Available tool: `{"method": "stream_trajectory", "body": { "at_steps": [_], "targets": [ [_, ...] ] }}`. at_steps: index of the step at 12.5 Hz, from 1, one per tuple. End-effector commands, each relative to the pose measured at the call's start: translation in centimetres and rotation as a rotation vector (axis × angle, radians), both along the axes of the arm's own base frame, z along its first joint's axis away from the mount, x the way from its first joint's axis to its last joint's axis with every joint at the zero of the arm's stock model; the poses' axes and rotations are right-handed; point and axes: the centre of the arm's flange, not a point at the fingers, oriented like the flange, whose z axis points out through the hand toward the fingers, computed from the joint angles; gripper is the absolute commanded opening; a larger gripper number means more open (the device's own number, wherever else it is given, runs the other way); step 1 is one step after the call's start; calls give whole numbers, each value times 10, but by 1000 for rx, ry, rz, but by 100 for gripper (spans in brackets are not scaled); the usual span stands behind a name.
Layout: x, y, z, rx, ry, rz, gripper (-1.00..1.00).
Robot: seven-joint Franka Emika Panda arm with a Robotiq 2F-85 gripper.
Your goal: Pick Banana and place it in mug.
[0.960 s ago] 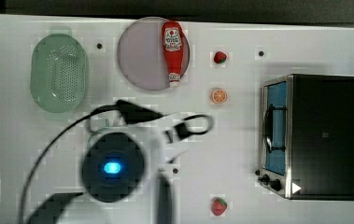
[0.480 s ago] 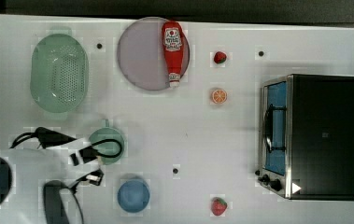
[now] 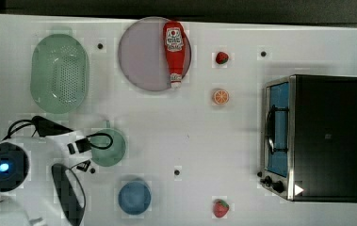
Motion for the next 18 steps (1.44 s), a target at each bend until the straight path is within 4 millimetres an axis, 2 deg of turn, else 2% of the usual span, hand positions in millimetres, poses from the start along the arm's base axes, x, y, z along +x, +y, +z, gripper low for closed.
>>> {"method": "stream_trajectory", "body": {
  "at_steps": [1, 3, 6, 9, 11, 12, 15, 18],
  "targets": [
    [4, -34, -41, -16, 55, -151, -18],
    [6, -40, -51, -16, 70, -164, 26],
    [12, -40, -35, -6, 35, -170, 95],
    [20, -41, 3, 14, -43, -181, 100],
    [28, -47, 40, 29, -109, -199, 100],
    [31, -58, 56, 19, -107, -221, 100],
    [44, -111, 115, -1, -76, -306, 100],
    [57, -175, 167, -10, -38, -342, 100]
  ]
}}
